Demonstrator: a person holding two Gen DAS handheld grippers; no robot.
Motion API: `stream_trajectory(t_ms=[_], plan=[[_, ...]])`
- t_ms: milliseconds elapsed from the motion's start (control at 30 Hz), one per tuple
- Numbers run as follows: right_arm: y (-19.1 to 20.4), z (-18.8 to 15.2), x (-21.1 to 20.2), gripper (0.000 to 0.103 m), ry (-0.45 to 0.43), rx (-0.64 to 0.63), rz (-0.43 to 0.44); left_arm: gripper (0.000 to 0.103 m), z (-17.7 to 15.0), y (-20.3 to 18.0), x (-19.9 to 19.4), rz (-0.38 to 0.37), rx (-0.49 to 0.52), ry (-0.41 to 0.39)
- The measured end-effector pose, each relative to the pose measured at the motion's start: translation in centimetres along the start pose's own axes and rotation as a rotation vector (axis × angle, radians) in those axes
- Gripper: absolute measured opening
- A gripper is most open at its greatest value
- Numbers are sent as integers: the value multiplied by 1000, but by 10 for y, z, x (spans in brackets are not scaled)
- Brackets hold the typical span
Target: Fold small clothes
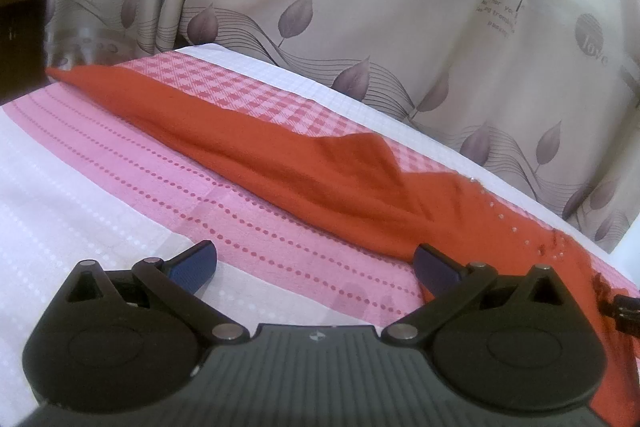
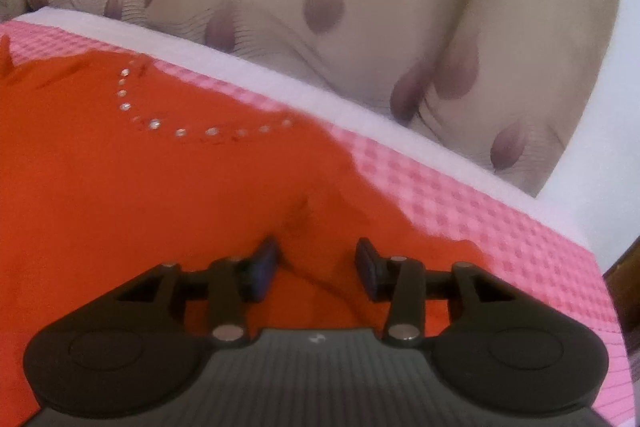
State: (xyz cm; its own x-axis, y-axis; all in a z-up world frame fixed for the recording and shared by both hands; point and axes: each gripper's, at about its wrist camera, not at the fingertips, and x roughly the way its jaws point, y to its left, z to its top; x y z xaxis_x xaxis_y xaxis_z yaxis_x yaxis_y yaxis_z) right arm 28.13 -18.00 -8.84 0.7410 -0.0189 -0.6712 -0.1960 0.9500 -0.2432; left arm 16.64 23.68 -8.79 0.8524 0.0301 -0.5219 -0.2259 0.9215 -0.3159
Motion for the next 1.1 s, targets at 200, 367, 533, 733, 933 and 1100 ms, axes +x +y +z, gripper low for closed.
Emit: stream_trajectory(t_ms=[200, 367, 533, 733, 933, 1100], plan=[[-9, 13, 6, 10, 12, 69, 40, 103, 0, 0, 0, -2, -4, -1], [-5, 34, -6, 9, -56, 188, 90, 103, -2, 2, -1, -5, -17, -6], [26, 66, -23, 8, -154, 258, 171, 103, -2, 3, -1, -8, -27, -10], [39, 55, -32, 21, -136, 204, 154, 103, -3, 3, -1, -12, -40, -13], [18, 10, -35, 52, -50, -4, 35, 103, -3, 3, -1, -11, -40, -14], [12, 9, -14, 51, -15, -66, 5, 103, -3, 3, -1, -8, -37, -12]])
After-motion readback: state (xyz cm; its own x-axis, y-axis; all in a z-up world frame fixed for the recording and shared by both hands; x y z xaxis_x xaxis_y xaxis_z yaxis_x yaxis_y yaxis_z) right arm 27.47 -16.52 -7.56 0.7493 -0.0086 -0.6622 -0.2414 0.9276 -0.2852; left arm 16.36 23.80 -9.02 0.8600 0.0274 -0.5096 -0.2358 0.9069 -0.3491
